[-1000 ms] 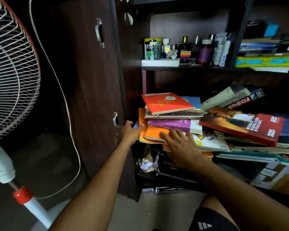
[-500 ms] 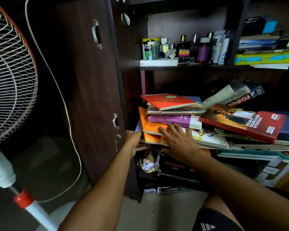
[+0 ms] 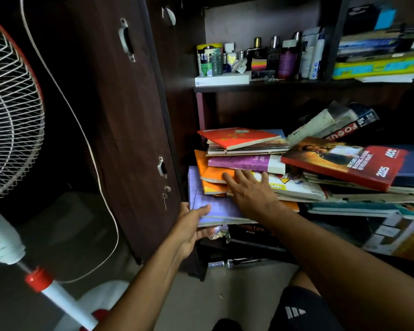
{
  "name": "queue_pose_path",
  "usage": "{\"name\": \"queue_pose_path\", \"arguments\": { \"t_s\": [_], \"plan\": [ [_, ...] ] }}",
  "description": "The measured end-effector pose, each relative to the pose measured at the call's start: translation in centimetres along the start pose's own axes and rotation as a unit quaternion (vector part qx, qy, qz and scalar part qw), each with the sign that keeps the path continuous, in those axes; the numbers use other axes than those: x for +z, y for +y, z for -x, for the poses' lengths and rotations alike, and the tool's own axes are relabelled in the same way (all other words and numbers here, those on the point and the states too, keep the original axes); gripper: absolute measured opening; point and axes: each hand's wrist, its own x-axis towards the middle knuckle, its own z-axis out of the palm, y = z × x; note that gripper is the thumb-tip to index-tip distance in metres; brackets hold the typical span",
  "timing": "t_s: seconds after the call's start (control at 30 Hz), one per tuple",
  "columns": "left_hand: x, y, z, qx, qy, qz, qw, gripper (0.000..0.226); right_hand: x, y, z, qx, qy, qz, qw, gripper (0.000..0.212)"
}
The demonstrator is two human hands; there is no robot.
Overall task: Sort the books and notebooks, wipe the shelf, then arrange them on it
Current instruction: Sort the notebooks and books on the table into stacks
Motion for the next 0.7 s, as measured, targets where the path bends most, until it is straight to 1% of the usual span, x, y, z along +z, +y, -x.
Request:
{"name": "queue_pose_path", "arguments": {
  "t_s": [0.03,0.07,0.1,0.13,0.17,0.2,0.23,0.27,0.33,0.37,0.4,0.47,0.53,0.63,0.7],
  "plan": [
    [-0.6,-0.6,0.9,-0.015,-0.011,0.015,1.0,0.054,0.3,-0.2,0.2,0.005,0.0,-0.002,1.0,0.054],
    [-1.0,-0.9,1.5,-0.037,-0.018,0.03,0.999,0.069,0.4,-0.3,0.3,0.014,0.0,-0.004,1.0,0.055],
    [-1.3,-0.7,1.7,-0.058,-0.029,0.041,0.997,0.077,0.6,-0.5,0.6,0.023,0.0,-0.005,1.0,0.056],
    [-1.3,-0.2,1.9,-0.076,-0.042,0.041,0.995,0.072,0.9,-0.7,0.9,0.028,0.002,-0.004,1.0,0.058],
    [-1.2,0.5,1.6,-0.087,-0.05,0.031,0.994,0.059,1.0,-0.9,1.3,0.027,0.007,-0.006,1.0,0.061],
    [-0.9,1.1,1.7,-0.087,-0.062,0.022,0.994,0.046,1.1,-1.1,1.9,0.016,0.014,-0.007,1.0,0.063],
    [-0.6,1.6,1.6,-0.079,-0.063,0.01,0.995,0.041,1.3,-1.1,2.5,-0.009,0.03,-0.01,0.999,0.064],
    [-0.4,1.7,1.4,-0.063,-0.055,0.008,0.997,0.043,1.5,-1.1,3.0,-0.044,0.048,-0.011,0.998,0.064],
    [-0.3,1.1,0.7,-0.026,-0.018,-0.005,0.999,0.065,1.6,-0.9,3.8,-0.087,0.057,-0.005,0.995,0.059],
    [-0.5,0.6,0.2,-0.016,-0.002,-0.013,1.0,0.073,1.5,-0.7,3.9,-0.087,0.043,-0.016,0.995,0.057],
    [-0.4,0.5,0.4,-0.006,0.003,-0.013,1.0,0.069,1.2,-0.7,3.8,-0.075,0.025,-0.035,0.996,0.055],
    [-0.4,0.5,1.6,0.008,0.003,-0.004,1.0,0.044,0.5,-0.7,3.4,-0.05,-0.023,-0.056,0.997,0.055],
    [-1.4,0.7,3.3,0.015,0.001,0.005,1.0,0.031,-0.3,-1.0,2.9,-0.043,-0.057,-0.05,0.996,0.056],
    [-5.0,0.8,6.4,0.022,0.021,-0.009,0.999,0.032,-1.4,-1.7,3.0,-0.031,-0.122,-0.054,0.991,0.064],
    [-7.9,1.2,8.4,0.036,0.041,-0.021,0.998,0.034,-1.9,-2.3,3.6,-0.02,-0.132,-0.081,0.988,0.063]
  ]
}}
